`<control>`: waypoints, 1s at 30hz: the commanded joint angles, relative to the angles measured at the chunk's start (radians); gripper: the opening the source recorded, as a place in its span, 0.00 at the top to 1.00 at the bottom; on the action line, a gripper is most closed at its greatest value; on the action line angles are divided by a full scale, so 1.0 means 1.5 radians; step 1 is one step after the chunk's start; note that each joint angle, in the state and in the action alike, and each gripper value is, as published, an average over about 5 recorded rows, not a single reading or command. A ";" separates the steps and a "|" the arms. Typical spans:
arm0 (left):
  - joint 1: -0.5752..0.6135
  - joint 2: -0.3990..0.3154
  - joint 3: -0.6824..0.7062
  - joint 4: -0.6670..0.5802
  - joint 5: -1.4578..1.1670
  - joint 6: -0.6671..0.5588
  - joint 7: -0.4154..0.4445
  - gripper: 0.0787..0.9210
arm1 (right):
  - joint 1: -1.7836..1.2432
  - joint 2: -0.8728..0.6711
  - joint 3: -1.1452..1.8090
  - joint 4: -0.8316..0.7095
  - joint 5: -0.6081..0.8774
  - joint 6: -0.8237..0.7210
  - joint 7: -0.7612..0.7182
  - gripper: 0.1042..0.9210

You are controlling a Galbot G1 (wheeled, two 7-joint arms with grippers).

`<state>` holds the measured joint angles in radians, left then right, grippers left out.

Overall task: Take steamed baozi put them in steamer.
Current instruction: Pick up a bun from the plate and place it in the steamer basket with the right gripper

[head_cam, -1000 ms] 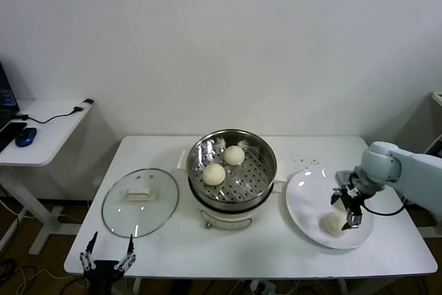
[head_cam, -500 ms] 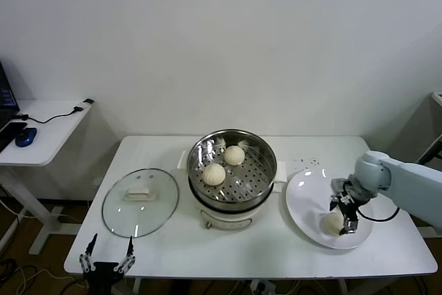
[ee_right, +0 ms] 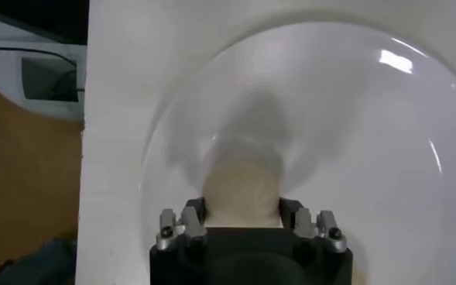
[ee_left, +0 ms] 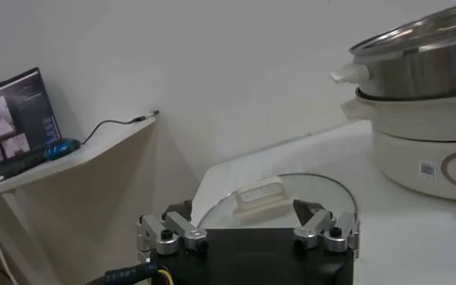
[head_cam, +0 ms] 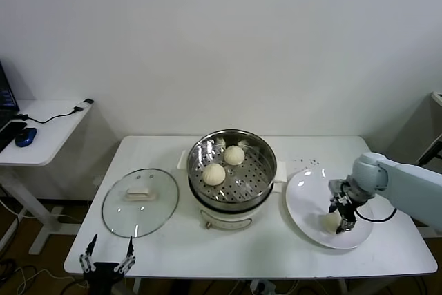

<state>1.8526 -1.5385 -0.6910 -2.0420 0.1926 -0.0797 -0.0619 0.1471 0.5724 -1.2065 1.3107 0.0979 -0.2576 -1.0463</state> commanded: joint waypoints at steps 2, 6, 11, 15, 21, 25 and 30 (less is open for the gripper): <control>0.001 0.000 0.000 -0.001 0.000 -0.001 -0.001 0.12 | 0.018 0.002 -0.004 -0.002 0.003 0.002 -0.002 0.42; 0.002 0.002 0.000 -0.001 -0.002 -0.001 -0.001 0.12 | 0.078 0.012 -0.017 0.002 0.010 0.024 -0.013 0.43; 0.004 0.003 0.001 -0.005 -0.002 -0.001 -0.001 0.12 | 0.256 0.063 -0.101 0.006 0.000 0.165 -0.056 0.43; 0.008 0.003 0.000 -0.009 -0.002 -0.002 -0.001 0.12 | 0.431 0.135 -0.173 0.020 -0.036 0.336 -0.095 0.43; 0.011 0.003 0.002 -0.013 0.000 -0.001 0.000 0.12 | 0.532 0.237 -0.174 0.034 -0.101 0.515 -0.111 0.43; 0.009 0.003 0.005 -0.017 0.005 0.003 0.002 0.12 | 0.537 0.303 -0.147 0.052 -0.123 0.556 -0.111 0.43; 0.010 0.004 0.007 -0.020 0.014 0.003 0.003 0.12 | 0.469 0.372 -0.099 0.064 -0.167 0.566 -0.111 0.42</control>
<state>1.8679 -1.5355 -0.6818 -2.0680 0.2054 -0.0774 -0.0591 0.7825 0.9421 -1.3795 1.3801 -0.0626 0.4015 -1.1878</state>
